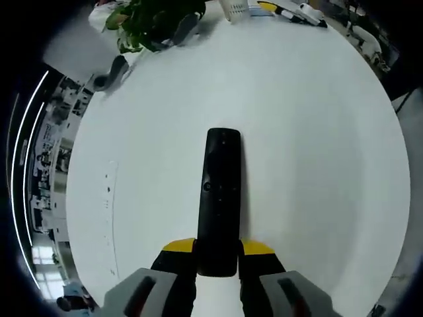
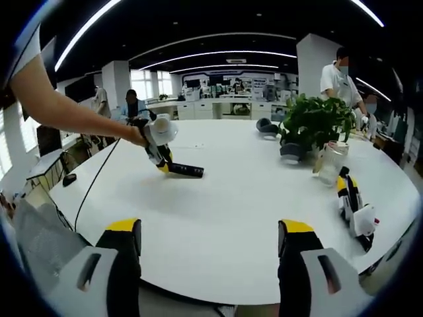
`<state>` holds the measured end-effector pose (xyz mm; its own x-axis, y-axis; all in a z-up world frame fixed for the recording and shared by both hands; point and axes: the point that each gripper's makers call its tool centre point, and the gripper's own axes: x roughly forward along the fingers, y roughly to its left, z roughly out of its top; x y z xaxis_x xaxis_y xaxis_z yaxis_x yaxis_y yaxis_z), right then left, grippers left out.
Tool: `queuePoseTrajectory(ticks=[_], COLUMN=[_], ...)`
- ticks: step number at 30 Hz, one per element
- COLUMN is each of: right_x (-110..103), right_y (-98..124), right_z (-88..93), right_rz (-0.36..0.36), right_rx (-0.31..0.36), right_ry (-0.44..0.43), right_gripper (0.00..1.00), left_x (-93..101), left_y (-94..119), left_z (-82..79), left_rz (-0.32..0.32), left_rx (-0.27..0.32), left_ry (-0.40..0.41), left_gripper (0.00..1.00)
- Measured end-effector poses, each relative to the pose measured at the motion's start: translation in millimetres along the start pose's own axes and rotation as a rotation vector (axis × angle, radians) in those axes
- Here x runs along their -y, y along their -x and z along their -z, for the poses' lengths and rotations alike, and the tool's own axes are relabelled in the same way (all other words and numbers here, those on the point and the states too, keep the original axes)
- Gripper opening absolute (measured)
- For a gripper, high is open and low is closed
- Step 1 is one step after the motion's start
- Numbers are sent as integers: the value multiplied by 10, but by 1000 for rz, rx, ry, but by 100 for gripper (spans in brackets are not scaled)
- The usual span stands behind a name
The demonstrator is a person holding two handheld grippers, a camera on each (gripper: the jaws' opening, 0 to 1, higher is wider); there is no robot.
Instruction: Press the specified remote control buttons in sequence, fully releasing each button before pressing the next.
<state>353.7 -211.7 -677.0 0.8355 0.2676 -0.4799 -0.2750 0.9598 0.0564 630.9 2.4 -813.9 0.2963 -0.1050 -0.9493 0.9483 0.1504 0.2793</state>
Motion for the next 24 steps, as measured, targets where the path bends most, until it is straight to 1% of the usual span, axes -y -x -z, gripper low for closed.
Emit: queuePoseTrajectory(ticks=[10, 13, 18, 21, 24], right_x=[9, 12, 21, 24, 18], right_y=[-16, -19, -20, -19, -19], right_z=[40, 51, 60, 57, 51], right_rz=[4, 5, 9, 11, 7], right_rx=[-25, -31, -37, -35, -32], right_ry=[-1, -3, -6, -8, -9], right_gripper=[86, 86, 85, 85, 85], left_x=[-175, -225, -316, -308, -312], left_y=[-168, -186, -210, -214, -206], left_z=[-9, -26, -40, -40, -46], left_rz=[12, 14, -13, -2, 5], left_rx=[-34, -31, -20, -19, -17], left_ry=[-23, -13, -28, -47, -43], left_gripper=[23, 23, 23, 24, 24])
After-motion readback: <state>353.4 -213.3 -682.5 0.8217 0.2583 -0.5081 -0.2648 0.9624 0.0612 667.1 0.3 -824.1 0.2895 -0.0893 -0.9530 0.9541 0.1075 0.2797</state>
